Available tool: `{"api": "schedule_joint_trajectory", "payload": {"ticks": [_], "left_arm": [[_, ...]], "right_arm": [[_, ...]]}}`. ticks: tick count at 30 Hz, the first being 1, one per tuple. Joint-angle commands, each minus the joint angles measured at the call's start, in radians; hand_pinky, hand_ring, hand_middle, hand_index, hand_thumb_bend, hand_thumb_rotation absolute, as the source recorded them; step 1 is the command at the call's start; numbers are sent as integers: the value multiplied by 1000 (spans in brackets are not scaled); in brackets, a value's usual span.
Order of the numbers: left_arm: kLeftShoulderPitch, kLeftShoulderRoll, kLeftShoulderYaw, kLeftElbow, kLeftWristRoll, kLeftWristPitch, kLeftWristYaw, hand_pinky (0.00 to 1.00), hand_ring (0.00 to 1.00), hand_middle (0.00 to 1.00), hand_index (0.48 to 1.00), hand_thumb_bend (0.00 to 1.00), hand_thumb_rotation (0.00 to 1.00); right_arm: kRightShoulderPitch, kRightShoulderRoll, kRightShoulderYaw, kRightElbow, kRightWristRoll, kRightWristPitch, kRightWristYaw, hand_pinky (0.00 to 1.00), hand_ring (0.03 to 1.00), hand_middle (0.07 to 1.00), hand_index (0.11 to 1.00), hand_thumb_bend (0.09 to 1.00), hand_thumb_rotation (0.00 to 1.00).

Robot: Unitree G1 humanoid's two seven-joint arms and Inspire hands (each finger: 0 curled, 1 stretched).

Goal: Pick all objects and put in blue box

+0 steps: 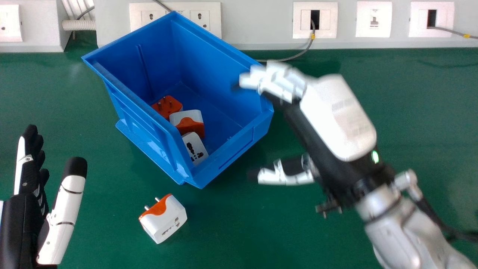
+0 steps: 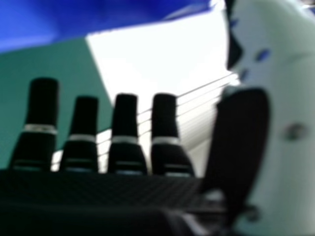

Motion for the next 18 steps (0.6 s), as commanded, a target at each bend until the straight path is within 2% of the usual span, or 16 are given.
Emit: {"api": "schedule_joint_trajectory", "payload": {"ticks": [1, 6, 9, 18], "left_arm": [[11, -8, -3, -30, 8, -18, 12, 983, 1000, 994, 974, 622, 828], [16, -9, -10, -32, 12, -17, 15, 980, 1000, 991, 963, 623, 828], [15, -7, -12, -36, 11, -5, 14, 982, 1000, 992, 972, 617, 829], [19, -2, -5, -27, 2, -12, 10, 992, 1000, 993, 982, 615, 830]], "right_arm": [[51, -18, -28, -42, 32, -46, -5, 545, 743, 746, 689, 686, 0], [153, -31, -39, -54, 44, -98, 9, 530, 707, 713, 659, 668, 0], [195, -37, -38, -54, 46, -123, 22, 529, 694, 704, 651, 648, 0], [196, -40, -17, -53, 48, -197, 101, 523, 675, 691, 647, 602, 0]]}}
